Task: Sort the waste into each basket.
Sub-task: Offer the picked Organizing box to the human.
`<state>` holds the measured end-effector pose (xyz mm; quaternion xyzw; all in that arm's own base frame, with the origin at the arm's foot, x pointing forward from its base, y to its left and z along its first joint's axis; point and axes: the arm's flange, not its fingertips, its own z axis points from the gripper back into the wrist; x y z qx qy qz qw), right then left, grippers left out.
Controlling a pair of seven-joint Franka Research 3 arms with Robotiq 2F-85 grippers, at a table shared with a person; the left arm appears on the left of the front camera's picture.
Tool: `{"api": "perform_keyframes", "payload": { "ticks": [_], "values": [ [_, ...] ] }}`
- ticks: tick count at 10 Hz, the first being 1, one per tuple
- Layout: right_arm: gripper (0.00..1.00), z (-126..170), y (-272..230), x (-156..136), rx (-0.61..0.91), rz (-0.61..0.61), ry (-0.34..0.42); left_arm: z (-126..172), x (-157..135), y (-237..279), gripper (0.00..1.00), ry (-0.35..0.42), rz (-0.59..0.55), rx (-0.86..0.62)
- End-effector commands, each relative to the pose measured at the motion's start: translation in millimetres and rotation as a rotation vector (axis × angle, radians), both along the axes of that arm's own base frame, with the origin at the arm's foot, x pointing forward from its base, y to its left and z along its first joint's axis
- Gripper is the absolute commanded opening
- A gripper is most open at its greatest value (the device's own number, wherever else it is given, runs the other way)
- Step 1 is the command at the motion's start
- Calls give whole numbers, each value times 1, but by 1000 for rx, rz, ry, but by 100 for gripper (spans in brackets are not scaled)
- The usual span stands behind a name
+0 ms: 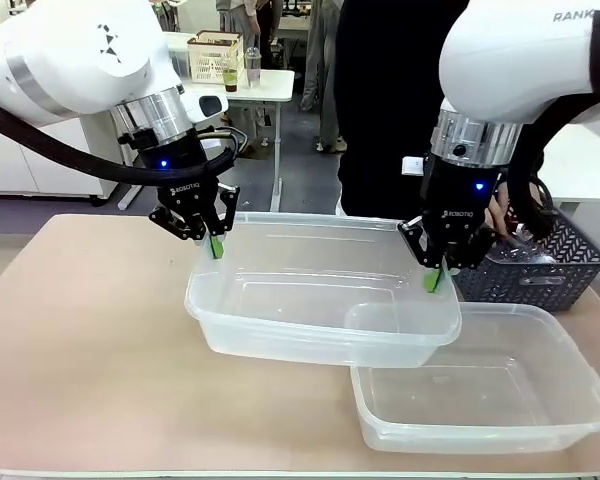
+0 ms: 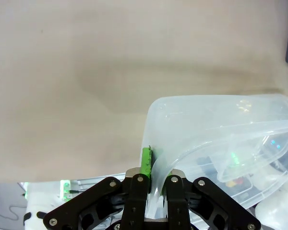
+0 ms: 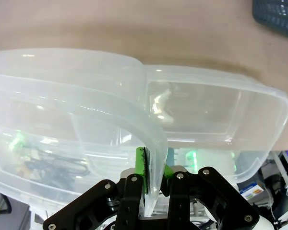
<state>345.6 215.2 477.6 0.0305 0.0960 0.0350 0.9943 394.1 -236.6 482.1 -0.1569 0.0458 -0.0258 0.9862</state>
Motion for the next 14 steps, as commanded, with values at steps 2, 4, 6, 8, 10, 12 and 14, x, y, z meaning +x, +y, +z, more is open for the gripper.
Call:
{"api": "perform_keyframes", "payload": {
  "ticks": [2, 4, 6, 8, 10, 12, 14],
  "values": [
    [5, 4, 3, 0, -9, 13, 11, 3, 2, 1, 6, 0, 20, -31],
    [5, 4, 3, 0, -9, 13, 11, 3, 2, 1, 6, 0, 20, -31],
    [5, 4, 3, 0, -9, 13, 11, 3, 2, 1, 6, 0, 20, -31],
    [5, 4, 3, 0, -9, 13, 11, 3, 2, 1, 6, 0, 20, -31],
    [5, 4, 3, 0, -9, 13, 11, 3, 2, 1, 6, 0, 20, -31],
    [5, 4, 3, 0, -9, 13, 11, 3, 2, 1, 6, 0, 20, -31],
    [5, 4, 3, 0, -9, 13, 11, 3, 2, 1, 6, 0, 20, -31]
  ]
}}
